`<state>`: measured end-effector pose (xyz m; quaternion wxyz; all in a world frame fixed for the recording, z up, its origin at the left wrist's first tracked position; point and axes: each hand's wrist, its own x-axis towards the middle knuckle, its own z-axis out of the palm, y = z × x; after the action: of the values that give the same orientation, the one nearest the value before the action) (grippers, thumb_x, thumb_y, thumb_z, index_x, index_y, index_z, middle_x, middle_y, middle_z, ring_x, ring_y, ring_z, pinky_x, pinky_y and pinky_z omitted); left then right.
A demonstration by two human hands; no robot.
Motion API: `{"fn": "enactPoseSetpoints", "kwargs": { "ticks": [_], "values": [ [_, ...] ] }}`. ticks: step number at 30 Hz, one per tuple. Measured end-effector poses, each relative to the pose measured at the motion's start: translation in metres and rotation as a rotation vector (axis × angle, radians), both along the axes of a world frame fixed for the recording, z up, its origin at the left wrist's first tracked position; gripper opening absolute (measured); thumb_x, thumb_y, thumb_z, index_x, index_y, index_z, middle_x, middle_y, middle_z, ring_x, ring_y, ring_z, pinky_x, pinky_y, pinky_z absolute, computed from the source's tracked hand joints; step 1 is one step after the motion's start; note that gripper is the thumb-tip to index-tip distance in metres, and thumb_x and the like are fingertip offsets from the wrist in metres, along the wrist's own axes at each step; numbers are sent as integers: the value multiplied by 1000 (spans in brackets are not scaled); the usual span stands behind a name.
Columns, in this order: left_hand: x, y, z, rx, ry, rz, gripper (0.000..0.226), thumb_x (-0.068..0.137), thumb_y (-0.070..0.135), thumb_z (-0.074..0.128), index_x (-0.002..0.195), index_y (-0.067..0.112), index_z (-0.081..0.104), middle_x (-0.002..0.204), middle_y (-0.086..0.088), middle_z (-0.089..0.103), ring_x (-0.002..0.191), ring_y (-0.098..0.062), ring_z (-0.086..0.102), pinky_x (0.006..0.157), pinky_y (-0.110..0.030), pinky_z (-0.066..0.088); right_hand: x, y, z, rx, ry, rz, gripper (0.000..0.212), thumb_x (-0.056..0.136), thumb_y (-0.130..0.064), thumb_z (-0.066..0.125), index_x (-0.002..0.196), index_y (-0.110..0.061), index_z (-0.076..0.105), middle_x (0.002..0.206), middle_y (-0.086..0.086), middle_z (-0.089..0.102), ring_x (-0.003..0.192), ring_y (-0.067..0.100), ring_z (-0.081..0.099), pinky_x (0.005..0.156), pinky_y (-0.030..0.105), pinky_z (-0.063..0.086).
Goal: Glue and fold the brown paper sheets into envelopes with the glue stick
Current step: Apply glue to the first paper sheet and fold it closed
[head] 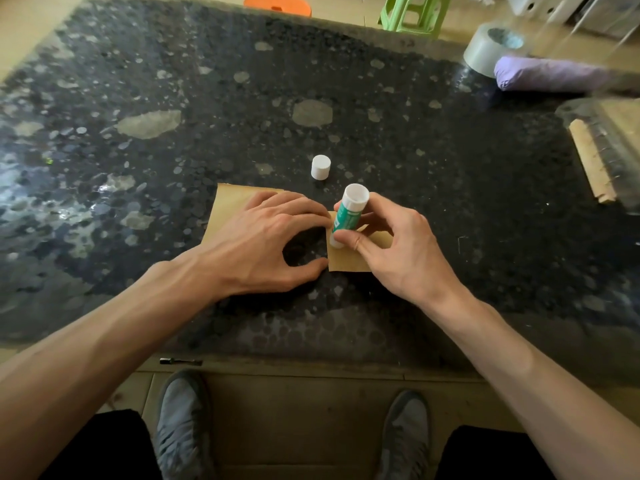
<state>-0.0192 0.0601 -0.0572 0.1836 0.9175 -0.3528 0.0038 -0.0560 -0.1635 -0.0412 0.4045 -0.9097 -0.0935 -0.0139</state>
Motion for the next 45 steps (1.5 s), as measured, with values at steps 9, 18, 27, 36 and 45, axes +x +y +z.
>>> {"fn": "enactPoseSetpoints", "kwargs": {
  "ticks": [9, 18, 27, 36, 45],
  "values": [
    [2, 3, 0, 75, 7, -22, 60, 87, 43, 42, 143, 30, 60, 148, 16, 54, 141, -10, 44, 122, -36, 28, -10, 6, -1, 79, -125, -51, 30, 95, -28, 77, 120, -17, 67, 110, -10, 71, 102, 8, 67, 85, 15, 51],
    [2, 4, -3, 70, -13, -32, 61, 86, 39, 40, 142, 27, 62, 146, 14, 56, 140, -11, 45, 120, -38, 31, -15, 0, -2, 61, -112, -11, 42, 95, -25, 75, 135, -24, 62, 114, -19, 68, 109, 1, 65, 94, 15, 51],
    [1, 4, -2, 68, -41, -38, 57, 83, 22, 47, 137, 28, 66, 145, 13, 57, 136, -13, 47, 117, -37, 31, -8, 6, -5, -36, -115, 47, 27, 97, -21, 74, 122, -18, 63, 105, -9, 71, 99, 10, 64, 85, 19, 48],
    [2, 4, -3, 62, -35, -33, 57, 86, 23, 47, 139, 30, 65, 146, 14, 56, 137, -12, 47, 119, -37, 29, -7, 0, -4, -63, -93, 53, 28, 96, -36, 75, 116, -23, 62, 104, -13, 71, 99, 9, 66, 87, 24, 50],
    [3, 4, -6, 65, -44, -30, 57, 86, 24, 47, 140, 30, 65, 146, 12, 57, 137, -14, 47, 118, -38, 30, -6, -2, 0, -75, -66, 101, 26, 97, -26, 73, 120, -18, 64, 105, -6, 73, 99, 13, 65, 89, 33, 51]
  ]
}}
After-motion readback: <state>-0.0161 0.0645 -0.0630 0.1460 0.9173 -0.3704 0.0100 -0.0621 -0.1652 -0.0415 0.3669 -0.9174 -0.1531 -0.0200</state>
